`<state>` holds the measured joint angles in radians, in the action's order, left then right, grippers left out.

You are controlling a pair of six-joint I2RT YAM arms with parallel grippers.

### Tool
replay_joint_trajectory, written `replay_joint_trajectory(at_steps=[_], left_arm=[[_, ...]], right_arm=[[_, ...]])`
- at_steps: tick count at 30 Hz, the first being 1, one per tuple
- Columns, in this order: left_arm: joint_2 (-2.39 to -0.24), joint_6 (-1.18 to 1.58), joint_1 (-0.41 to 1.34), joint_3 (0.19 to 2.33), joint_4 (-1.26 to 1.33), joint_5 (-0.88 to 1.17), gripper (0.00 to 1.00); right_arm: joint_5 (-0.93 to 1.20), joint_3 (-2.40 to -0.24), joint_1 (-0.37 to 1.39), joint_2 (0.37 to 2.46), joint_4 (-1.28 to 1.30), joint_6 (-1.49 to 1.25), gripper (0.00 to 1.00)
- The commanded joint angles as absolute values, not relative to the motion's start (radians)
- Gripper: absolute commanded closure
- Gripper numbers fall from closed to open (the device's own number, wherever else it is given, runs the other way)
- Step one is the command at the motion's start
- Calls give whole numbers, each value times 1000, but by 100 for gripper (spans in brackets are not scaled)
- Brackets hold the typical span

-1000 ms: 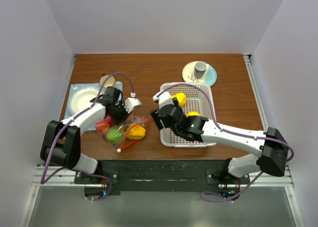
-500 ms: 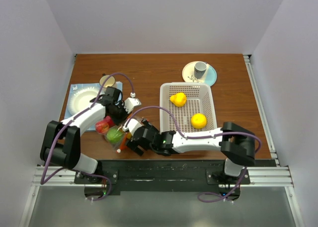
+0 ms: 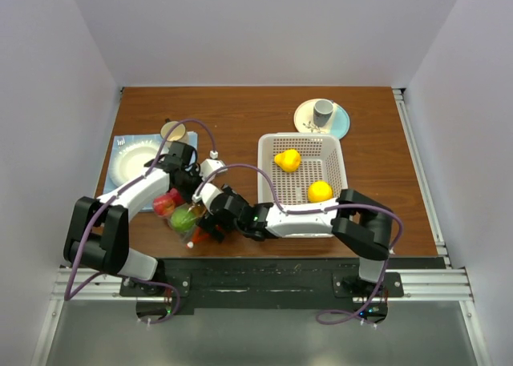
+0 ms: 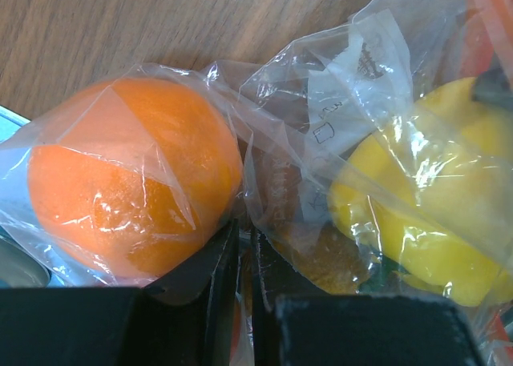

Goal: Open the zip-top bag and remove the fake food

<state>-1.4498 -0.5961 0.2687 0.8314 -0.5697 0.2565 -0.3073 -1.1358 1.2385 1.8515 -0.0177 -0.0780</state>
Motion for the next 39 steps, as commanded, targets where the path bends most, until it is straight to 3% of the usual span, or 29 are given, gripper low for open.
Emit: replay_joint_trajectory(at_steps=[1, 5, 8, 9, 11, 12, 14, 15, 17, 23, 28, 35, 37, 38, 39], left_arm=[[-1454, -618, 253, 807, -621, 209, 84], [-1456, -618, 253, 805, -620, 210, 84], [-1454, -620, 253, 804, -621, 210, 84], [-1453, -621, 253, 804, -618, 210, 84], [-1453, -620, 253, 802, -618, 210, 84], [-1454, -620, 253, 802, -618, 210, 84], [-1457, -620, 253, 805, -618, 213, 84], [-1457, -620, 253, 807, -618, 213, 84], [-1459, -620, 253, 807, -618, 212, 84], [-1468, -617, 253, 818, -615, 212, 84], [-1480, -612, 253, 830, -620, 219, 84], [-1483, -604, 253, 862, -643, 229, 84], [-1482, -598, 253, 874, -656, 241, 84], [-1480, -595, 253, 900, -667, 251, 84], [-1480, -589, 253, 917, -692, 264, 84]], right_arm=[[-226, -1195, 1226, 1894, -81, -90, 4], [-189, -1206, 1226, 1928, -95, -112, 5], [-170, -1213, 1226, 1945, -80, -123, 17], [-166, -1209, 1226, 1939, -81, -124, 33], [-164, -1192, 1226, 1924, -78, -124, 50], [-166, -1184, 1226, 1910, -74, -127, 65], [-181, -1155, 1226, 1850, -72, -124, 78], [-193, -1144, 1227, 1826, -68, -123, 93], [-205, -1118, 1227, 1740, -42, -121, 100], [-259, -1051, 1227, 1478, 135, -130, 95], [-509, -933, 1186, 1284, 215, -138, 89], [-793, -882, 994, 1271, 259, -227, 85], [-840, -937, 989, 1339, 317, -274, 76], [-859, -952, 989, 1357, 328, -284, 51], [-871, -975, 988, 1371, 356, -316, 43]])
